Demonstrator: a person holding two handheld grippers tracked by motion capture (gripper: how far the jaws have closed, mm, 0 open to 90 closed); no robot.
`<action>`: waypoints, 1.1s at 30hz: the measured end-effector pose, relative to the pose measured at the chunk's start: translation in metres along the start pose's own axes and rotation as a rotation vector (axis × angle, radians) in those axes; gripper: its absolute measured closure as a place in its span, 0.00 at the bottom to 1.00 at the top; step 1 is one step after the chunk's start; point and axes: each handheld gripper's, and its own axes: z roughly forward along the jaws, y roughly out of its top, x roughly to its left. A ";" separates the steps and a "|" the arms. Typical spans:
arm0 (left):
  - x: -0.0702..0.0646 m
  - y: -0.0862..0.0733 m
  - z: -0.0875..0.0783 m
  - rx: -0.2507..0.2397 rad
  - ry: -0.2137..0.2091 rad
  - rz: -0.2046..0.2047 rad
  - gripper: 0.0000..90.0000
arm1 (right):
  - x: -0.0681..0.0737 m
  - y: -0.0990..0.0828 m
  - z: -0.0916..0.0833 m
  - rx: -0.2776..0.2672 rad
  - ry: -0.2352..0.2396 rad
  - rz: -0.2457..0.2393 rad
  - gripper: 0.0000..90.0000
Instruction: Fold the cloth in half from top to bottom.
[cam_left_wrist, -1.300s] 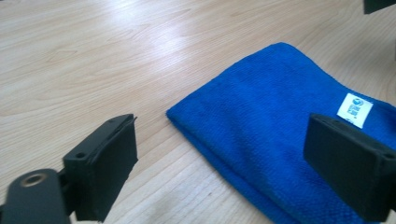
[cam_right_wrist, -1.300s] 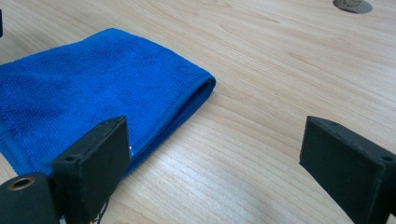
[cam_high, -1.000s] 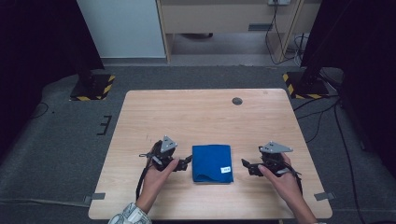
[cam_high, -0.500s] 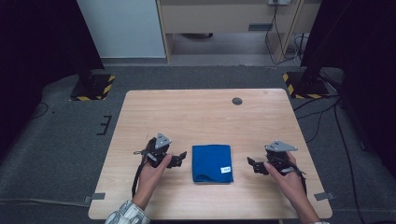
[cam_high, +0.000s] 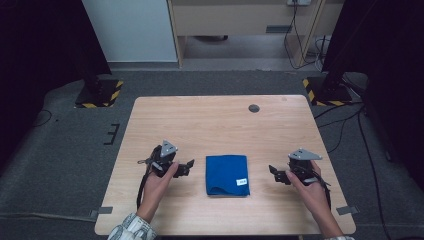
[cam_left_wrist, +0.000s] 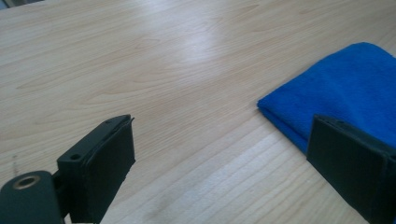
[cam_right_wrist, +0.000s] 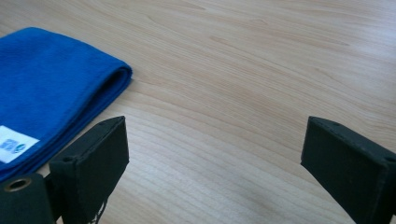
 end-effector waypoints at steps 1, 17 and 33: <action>0.002 0.000 0.002 0.006 0.000 0.006 0.08 | -0.001 0.001 0.002 0.006 -0.007 -0.001 0.09; 0.060 0.004 0.030 0.120 0.050 -0.062 0.09 | -0.038 0.025 0.055 0.089 -0.017 0.102 0.13; 0.057 -0.009 0.058 0.169 0.059 -0.039 0.07 | -0.042 0.029 0.082 0.118 -0.079 0.131 0.12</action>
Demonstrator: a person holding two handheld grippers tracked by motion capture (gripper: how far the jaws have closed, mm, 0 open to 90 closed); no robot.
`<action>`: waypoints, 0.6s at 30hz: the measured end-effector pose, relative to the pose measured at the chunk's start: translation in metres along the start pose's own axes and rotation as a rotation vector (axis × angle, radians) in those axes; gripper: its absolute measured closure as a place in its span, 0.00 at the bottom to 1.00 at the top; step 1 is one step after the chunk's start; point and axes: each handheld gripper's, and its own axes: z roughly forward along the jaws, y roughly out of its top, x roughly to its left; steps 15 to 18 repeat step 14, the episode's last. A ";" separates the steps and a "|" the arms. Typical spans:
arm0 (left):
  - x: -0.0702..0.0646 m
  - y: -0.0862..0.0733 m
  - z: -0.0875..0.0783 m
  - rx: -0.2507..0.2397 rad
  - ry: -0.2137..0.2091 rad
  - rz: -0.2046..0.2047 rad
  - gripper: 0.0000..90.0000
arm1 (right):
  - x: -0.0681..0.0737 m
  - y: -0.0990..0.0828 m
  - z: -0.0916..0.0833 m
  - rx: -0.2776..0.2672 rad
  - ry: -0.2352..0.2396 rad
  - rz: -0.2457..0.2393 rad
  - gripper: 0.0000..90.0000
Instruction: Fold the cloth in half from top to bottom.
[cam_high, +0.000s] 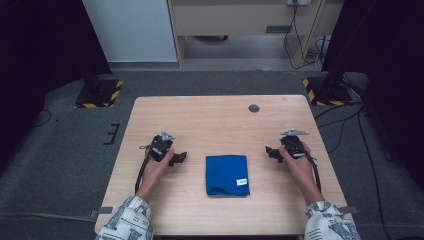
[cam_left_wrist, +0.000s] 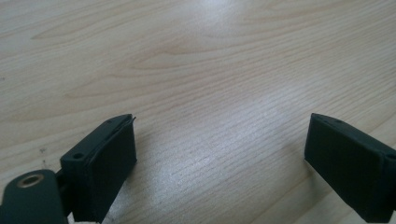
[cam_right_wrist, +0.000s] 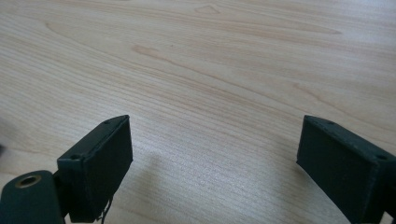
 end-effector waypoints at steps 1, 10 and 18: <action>-0.001 -0.003 0.001 -0.023 0.003 -0.010 0.06 | 0.000 -0.001 0.002 0.000 -0.003 0.004 0.12; -0.005 -0.003 0.001 -0.011 0.009 0.015 0.03 | 0.006 -0.009 0.004 0.008 -0.065 -0.027 0.08; -0.005 -0.003 0.001 -0.010 0.010 0.013 0.02 | 0.009 -0.015 -0.002 0.009 -0.057 -0.035 0.08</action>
